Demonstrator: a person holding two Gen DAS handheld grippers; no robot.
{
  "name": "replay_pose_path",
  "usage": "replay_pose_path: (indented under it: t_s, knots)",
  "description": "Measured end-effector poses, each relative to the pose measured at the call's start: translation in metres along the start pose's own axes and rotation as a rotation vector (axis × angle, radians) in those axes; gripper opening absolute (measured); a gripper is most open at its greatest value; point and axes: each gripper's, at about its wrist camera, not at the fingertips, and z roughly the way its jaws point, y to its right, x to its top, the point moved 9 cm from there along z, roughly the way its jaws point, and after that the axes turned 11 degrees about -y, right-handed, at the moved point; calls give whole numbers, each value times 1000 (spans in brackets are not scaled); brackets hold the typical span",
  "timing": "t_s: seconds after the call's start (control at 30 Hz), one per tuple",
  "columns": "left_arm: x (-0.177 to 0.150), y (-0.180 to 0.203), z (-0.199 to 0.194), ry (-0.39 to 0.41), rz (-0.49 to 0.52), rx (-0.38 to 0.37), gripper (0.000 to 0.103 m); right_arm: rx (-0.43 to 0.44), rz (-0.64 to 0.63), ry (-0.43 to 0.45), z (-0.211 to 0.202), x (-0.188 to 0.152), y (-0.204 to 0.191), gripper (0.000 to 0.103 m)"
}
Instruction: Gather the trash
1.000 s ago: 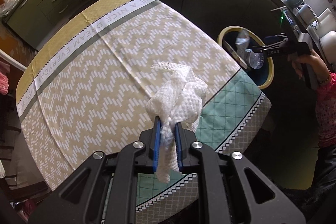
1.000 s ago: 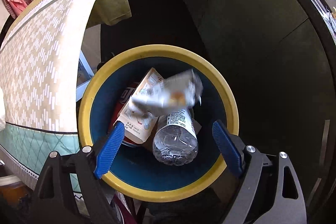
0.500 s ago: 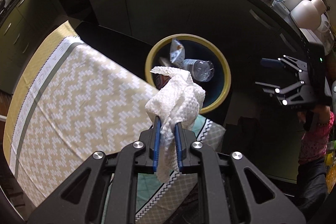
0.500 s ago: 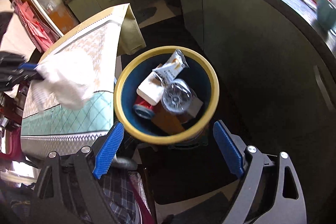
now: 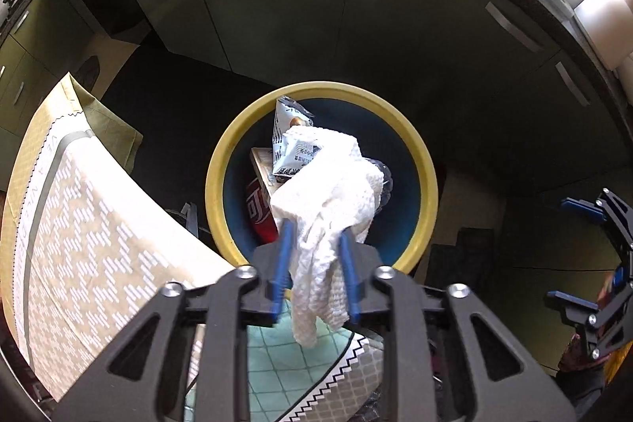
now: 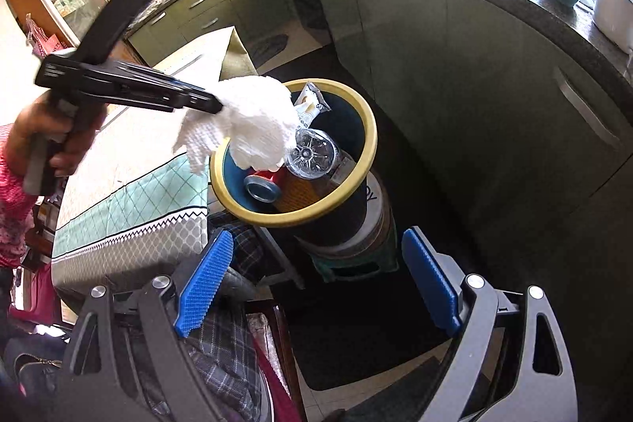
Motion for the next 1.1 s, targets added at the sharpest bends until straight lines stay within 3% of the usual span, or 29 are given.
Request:
replay_pose_path:
  t_s: [0.07,0.13,0.2,0.3,0.37,0.5,0.57,0.67,0.8,1.1]
  knots:
    - [3,-4,2,36,-5,30,56,4,1,8,2,0,-1,87]
    - [1,-9,-2,71,-11,48,56,15,-5,11,2,0,-7,87]
    - [-8,-14,-16,123,-43,8,56,22,-23,15,1,-1,-16,87]
    - [-31,-25,-47,237,-80,0,57,25,-60,25,-1,-3,-34,87]
    - [-56,-35,-70,325,-112,12,59,29,-85,33,-2,-4,-46,87]
    - [-124,-62,-116,517,-227,54,80,38,-136,50,-4,-9,-73,88]
    - [-164,-76,-133,597,-287,110,93,48,-154,61,-4,-10,-85,90]
    - [-225,-94,-154,709,-374,227,96,52,-184,76,-3,-12,-104,90]
    - [-297,-116,-165,765,-503,348,96,52,-229,91,0,-16,-132,91]
    - [-426,-135,-167,803,-786,472,96,42,-309,218,-12,-24,-185,94]
